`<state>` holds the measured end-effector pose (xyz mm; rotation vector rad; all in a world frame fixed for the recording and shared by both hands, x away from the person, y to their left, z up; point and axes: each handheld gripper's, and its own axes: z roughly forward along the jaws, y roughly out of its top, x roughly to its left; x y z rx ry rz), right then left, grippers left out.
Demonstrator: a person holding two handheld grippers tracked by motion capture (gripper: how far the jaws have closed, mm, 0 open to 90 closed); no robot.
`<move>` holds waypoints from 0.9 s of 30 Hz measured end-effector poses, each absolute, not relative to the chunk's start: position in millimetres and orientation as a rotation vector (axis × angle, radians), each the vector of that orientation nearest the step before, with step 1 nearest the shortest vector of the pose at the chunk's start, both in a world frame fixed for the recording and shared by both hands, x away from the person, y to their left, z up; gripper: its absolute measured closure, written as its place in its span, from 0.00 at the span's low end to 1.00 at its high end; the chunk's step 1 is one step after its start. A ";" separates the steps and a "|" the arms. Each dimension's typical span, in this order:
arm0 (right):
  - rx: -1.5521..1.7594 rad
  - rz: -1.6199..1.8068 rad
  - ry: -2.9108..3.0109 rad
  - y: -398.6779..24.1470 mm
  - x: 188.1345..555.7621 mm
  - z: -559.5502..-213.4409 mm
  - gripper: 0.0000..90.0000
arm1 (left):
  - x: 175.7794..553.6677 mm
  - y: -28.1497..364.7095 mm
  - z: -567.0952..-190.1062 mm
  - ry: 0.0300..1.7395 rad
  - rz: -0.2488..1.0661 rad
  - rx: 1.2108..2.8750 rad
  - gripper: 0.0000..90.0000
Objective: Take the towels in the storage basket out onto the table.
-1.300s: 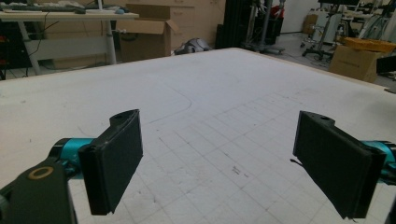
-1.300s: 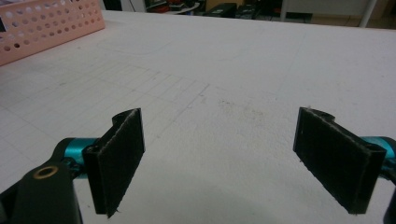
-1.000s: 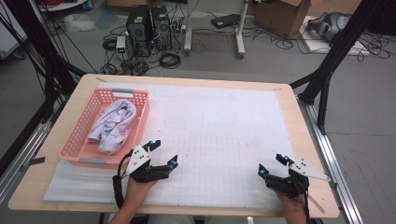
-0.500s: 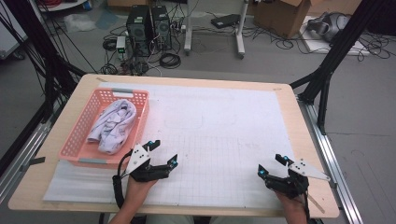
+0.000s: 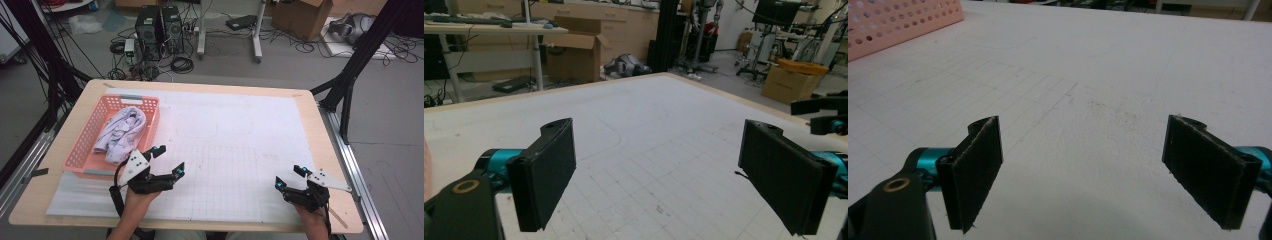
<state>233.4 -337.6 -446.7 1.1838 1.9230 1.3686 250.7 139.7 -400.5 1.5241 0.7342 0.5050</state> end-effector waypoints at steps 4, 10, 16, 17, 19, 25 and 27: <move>1.183 1.365 1.915 -337.0 232.7 -446.7 0.17 | 248.9 155.2 -378.7 0.718 0.506 1.525 0.17; 1.186 1.363 1.924 -336.8 233.3 -446.7 0.17 | 255.0 184.6 -353.6 0.729 0.496 1.496 0.17; 1.179 1.342 1.941 -335.0 234.2 -446.7 0.17 | 268.1 206.5 -347.1 0.778 0.525 1.485 0.17; 1.177 1.342 1.938 -335.2 234.4 -446.7 0.17 | 270.8 210.3 -347.5 0.789 0.523 1.481 0.17; 1.184 1.347 1.933 -335.4 234.3 -446.8 0.17 | 276.8 217.2 -349.9 0.827 0.512 1.471 0.17; 1.185 1.344 1.933 -335.2 234.2 -446.7 0.17 | 285.7 231.5 -352.4 0.886 0.491 1.480 0.17; 1.185 1.346 1.932 -335.2 234.2 -446.7 0.17 | 286.2 233.0 -352.4 0.891 0.494 1.481 0.17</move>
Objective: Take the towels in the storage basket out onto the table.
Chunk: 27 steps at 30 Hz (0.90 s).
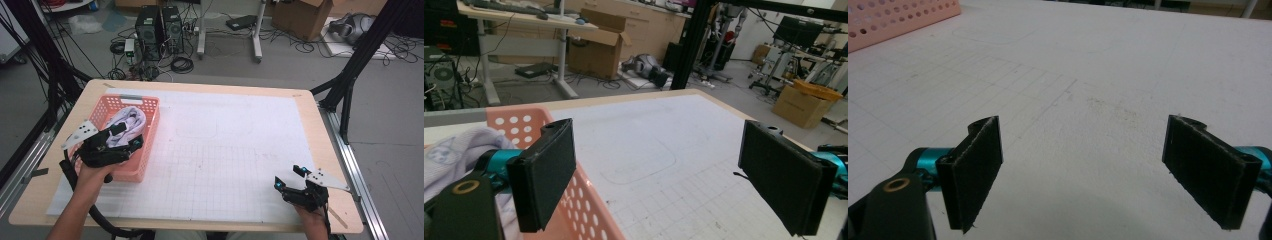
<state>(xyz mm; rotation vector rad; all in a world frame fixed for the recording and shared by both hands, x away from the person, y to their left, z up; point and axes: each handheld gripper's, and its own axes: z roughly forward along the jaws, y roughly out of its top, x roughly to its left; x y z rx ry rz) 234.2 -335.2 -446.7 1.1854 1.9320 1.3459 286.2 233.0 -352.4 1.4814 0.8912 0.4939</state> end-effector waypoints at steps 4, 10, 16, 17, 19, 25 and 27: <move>1.185 1.344 1.930 -335.1 234.1 -446.7 0.17 | 285.6 241.9 -345.8 0.893 0.522 1.490 0.17; 1.191 1.344 1.934 -334.9 233.9 -446.6 0.17 | 290.0 262.5 -309.7 0.857 0.626 1.569 0.17; 1.188 1.341 1.935 -335.0 234.0 -446.6 0.17 | 312.6 274.3 -293.4 0.895 0.672 1.646 0.17; 1.188 1.340 1.936 -335.0 234.0 -446.7 0.17 | 316.3 274.8 -295.2 0.909 0.669 1.653 0.18; 1.184 1.343 1.937 -335.0 234.2 -446.7 0.17 | 323.9 275.2 -301.1 0.929 0.661 1.677 0.18; 1.182 1.344 1.938 -335.0 234.3 -446.8 0.17 | 342.2 274.8 -322.0 0.985 0.617 1.716 0.18; 1.183 1.342 1.941 -335.0 234.1 -446.8 0.17 | 351.8 272.2 -334.0 1.023 0.574 1.754 0.18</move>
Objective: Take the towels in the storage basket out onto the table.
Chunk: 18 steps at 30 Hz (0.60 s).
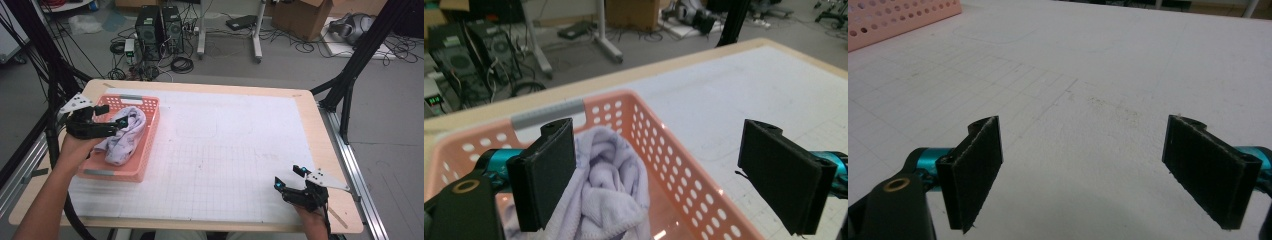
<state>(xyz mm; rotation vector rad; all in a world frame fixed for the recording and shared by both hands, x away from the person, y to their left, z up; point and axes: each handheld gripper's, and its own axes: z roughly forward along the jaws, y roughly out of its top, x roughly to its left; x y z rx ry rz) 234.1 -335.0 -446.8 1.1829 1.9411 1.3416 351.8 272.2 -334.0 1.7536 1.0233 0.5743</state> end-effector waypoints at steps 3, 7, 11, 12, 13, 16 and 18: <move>1.182 1.341 1.942 -335.0 234.1 -446.7 0.17 | 359.4 269.8 -343.9 1.059 0.565 1.774 0.18; 1.179 1.342 1.939 -335.2 234.2 -446.7 0.17 | 366.6 268.9 -356.9 1.109 0.553 1.817 0.18; 1.185 1.345 1.940 -335.2 234.0 -446.7 0.17 | 370.2 269.1 -367.4 1.159 0.545 1.853 0.18; 1.184 1.344 1.940 -335.1 234.0 -446.7 0.17 | 370.2 269.1 -367.4 1.159 0.545 1.853 0.18; 1.180 1.342 1.940 -335.2 234.2 -446.8 0.17 | 371.3 269.0 -370.7 1.185 0.561 1.875 0.18; 1.178 1.338 1.942 -335.3 234.7 -446.8 0.17 | 373.5 268.5 -374.7 1.209 0.551 1.912 0.18; 1.182 1.338 1.941 -335.1 234.6 -446.9 0.17 | 375.3 268.1 -377.9 1.233 0.555 1.931 0.18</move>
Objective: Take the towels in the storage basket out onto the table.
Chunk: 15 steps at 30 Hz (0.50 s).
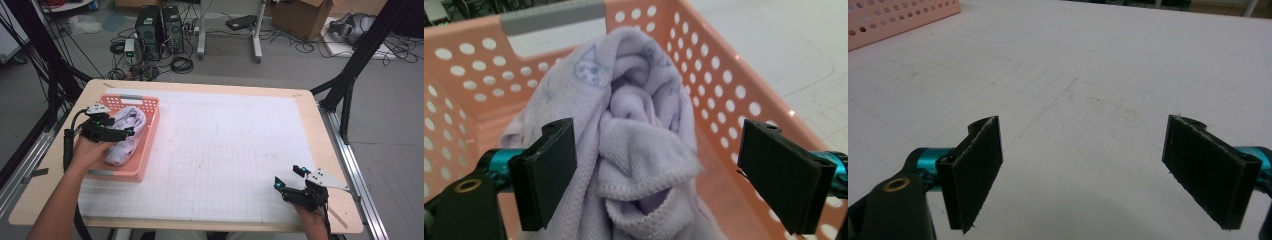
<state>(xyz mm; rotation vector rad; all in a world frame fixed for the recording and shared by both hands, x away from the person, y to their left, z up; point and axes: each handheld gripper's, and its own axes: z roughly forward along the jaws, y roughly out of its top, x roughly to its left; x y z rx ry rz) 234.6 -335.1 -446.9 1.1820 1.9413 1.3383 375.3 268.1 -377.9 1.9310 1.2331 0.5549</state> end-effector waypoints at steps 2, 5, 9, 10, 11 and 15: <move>1.181 1.338 1.940 -335.1 234.5 -446.8 0.17 | 377.1 269.1 -381.6 1.261 0.558 1.948 0.18; 1.179 1.339 1.940 -335.0 234.5 -446.9 0.17 | 378.5 270.7 -385.3 1.295 0.575 1.975 0.20; 1.181 1.339 1.941 -334.7 234.4 -446.9 0.17 | 382.0 270.0 -391.2 1.328 0.559 2.024 0.19; 1.181 1.337 1.942 -334.7 234.4 -446.8 0.17 | 382.0 270.0 -391.2 1.328 0.559 2.024 0.18; 1.182 1.338 1.943 -334.8 234.5 -446.8 0.17 | 384.7 268.3 -395.6 1.351 0.559 2.052 0.17; 1.178 1.339 1.942 -334.5 234.3 -446.9 0.17 | 391.5 261.7 -405.5 1.401 0.580 2.102 0.07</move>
